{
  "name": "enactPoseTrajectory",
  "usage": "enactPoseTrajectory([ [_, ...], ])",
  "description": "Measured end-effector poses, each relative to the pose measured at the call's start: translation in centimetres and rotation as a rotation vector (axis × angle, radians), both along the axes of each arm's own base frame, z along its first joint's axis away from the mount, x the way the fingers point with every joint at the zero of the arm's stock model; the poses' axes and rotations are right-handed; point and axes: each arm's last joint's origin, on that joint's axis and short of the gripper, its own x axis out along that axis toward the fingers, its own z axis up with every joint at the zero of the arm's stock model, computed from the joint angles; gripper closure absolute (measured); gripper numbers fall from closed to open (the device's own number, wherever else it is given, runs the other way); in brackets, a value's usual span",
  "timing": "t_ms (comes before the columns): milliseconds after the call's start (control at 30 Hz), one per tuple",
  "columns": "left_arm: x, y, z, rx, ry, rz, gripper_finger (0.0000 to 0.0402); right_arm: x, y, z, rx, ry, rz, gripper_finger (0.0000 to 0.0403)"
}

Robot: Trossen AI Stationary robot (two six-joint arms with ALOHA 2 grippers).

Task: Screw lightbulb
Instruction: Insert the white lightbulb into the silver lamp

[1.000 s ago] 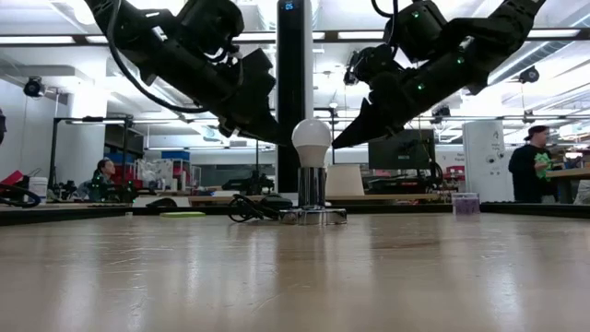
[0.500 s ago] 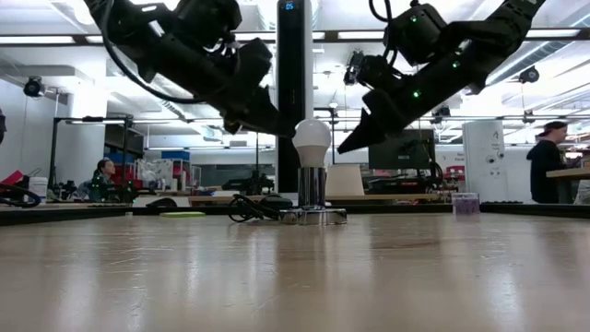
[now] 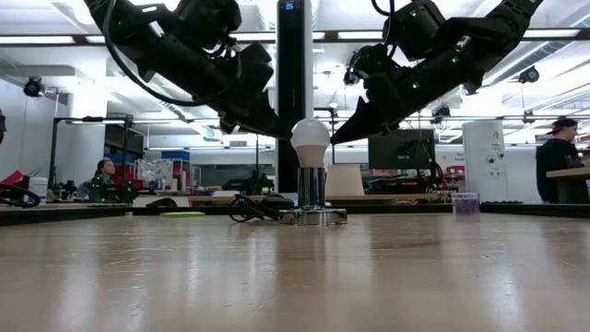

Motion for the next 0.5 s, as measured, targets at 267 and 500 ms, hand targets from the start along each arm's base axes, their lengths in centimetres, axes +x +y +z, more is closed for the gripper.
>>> enactPoseTrajectory([
  [267, -0.4, -0.3, -0.2, -0.049, 0.032, 0.052, 0.0401, -0.6, -0.1, -0.9, -0.025, 0.135, -0.083, 0.0403],
  [500, -0.2, -0.8, 0.3, -0.04, -0.007, 0.001, 0.0401, -0.1, -0.2, 0.0, -0.058, 0.068, -0.078, 0.0403],
])
